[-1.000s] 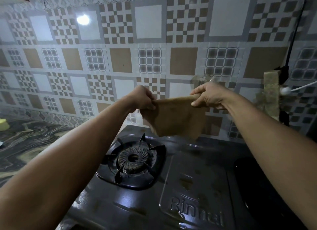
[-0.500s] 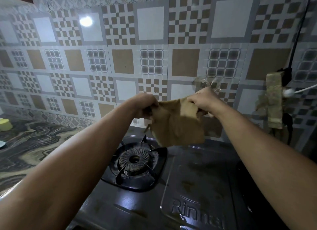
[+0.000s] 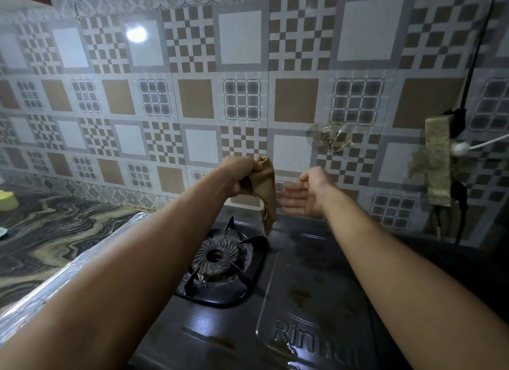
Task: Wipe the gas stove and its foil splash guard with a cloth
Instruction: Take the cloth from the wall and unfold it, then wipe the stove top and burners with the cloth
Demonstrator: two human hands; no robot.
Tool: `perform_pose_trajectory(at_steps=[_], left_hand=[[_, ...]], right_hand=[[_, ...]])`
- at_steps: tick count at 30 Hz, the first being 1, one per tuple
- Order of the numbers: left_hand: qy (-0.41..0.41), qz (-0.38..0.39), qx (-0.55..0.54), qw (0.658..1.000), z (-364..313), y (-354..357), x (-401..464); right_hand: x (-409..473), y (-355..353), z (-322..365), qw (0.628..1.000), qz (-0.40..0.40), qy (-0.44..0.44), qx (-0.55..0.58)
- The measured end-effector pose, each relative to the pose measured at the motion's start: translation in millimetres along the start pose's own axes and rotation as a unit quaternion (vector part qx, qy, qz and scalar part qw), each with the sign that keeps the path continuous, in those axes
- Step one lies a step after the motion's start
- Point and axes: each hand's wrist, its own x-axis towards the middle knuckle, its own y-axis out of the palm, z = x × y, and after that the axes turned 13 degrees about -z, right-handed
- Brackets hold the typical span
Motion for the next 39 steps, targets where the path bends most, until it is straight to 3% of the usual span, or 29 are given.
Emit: perform_pose_trajectory(at_steps=[2,4,7,9,12,15,17,19,21,26,30,34,39], left_hand=[[0.027,0.02,0.021,0.999,-3,0,-1],[0.061,0.09,0.08,0.991,-6,0,-7],[0.101,0.207,0.093,0.969,-6,-2,-11],[0.143,0.142,0.056,0.978,-2,-8,-5],[0.195,-0.055,0.113,0.973,21,-27,11],[0.236,-0.128,0.299,0.916,65,-48,21],[0.231,-0.139,0.411,0.871,100,-62,30],[0.207,-0.128,0.492,0.836,135,-75,40],[0.186,-0.125,0.539,0.812,159,-85,46],[0.176,-0.139,0.548,0.806,182,-103,49],[0.163,-0.149,0.539,0.813,180,-107,53],[0.122,-0.13,0.565,0.805,172,-104,60],[0.07,-0.114,0.54,0.831,174,-106,69]], right_hand=[[5,1,-11,0.997,0.033,0.066,0.013],[11,3,-18,0.983,0.089,0.12,0.104],[16,4,-17,0.967,0.099,0.111,0.205],[11,7,-13,0.973,0.064,0.071,0.208],[11,11,-11,0.98,0.016,0.003,0.199],[27,14,-17,0.978,-0.09,-0.186,0.007],[46,21,-30,0.923,-0.094,-0.325,-0.185],[67,29,-52,0.87,-0.029,-0.348,-0.348],[84,30,-76,0.83,0.029,-0.311,-0.462],[87,31,-96,0.798,0.01,-0.292,-0.527],[80,30,-99,0.752,0.043,-0.325,-0.572],[103,38,-99,0.731,0.076,-0.348,-0.582],[143,62,-97,0.707,0.124,-0.358,-0.597]])
